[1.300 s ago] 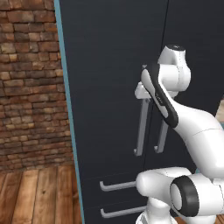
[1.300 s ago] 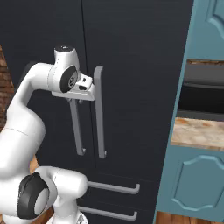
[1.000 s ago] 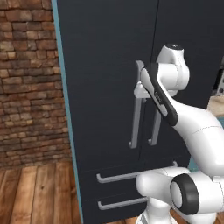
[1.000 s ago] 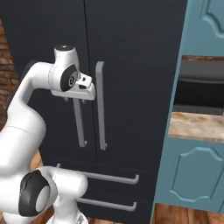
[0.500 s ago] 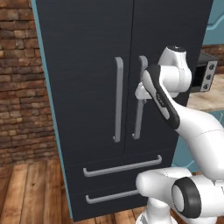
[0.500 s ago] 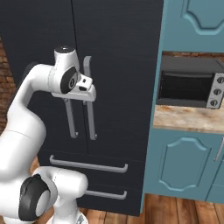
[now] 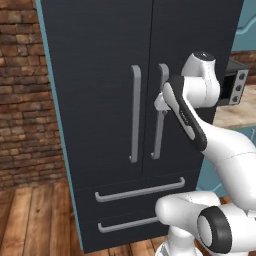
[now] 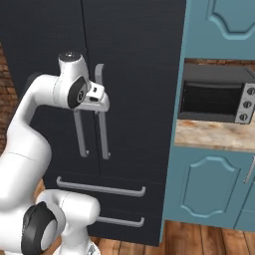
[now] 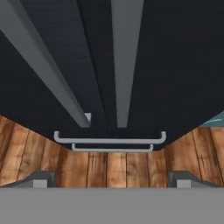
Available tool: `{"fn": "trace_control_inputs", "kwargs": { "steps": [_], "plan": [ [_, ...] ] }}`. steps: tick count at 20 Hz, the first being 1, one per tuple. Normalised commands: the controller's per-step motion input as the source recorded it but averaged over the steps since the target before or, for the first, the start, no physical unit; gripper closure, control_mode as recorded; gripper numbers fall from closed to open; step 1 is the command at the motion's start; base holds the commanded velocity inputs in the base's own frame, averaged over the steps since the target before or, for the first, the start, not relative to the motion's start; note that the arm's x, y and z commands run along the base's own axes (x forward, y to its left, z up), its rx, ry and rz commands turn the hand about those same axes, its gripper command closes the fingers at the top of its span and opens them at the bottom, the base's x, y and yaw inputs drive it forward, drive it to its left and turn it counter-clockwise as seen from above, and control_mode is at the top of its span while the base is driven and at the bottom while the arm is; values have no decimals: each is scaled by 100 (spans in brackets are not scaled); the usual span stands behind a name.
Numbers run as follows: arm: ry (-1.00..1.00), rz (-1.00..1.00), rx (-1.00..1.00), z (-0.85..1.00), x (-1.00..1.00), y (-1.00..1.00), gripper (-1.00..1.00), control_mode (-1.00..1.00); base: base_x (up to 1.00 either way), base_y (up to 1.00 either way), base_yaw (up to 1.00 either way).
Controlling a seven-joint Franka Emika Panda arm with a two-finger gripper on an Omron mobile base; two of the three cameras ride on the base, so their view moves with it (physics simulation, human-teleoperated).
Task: Gather the lemon and garlic from the fridge and place them on a tray on the dining counter. Then gather the chicken drumstick and steak from the fridge and place them on the other tray.
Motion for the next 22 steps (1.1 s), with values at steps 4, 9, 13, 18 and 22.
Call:
{"fn": "trace_control_inputs", "kwargs": {
  "steps": [4,9,13,18,22],
  "plan": [
    [-27,0,-4,12,31,0,-100,-100,0,0,0],
    [-4,-3,-1,18,38,-12,-100,-100,0,0,0],
    [-2,-2,0,17,36,0,-100,-100,0,0,0],
    [0,-1,1,7,42,0,-100,-100,0,0,0],
    [-5,0,0,0,52,0,-100,-100,0,0,0]
  ]
}}
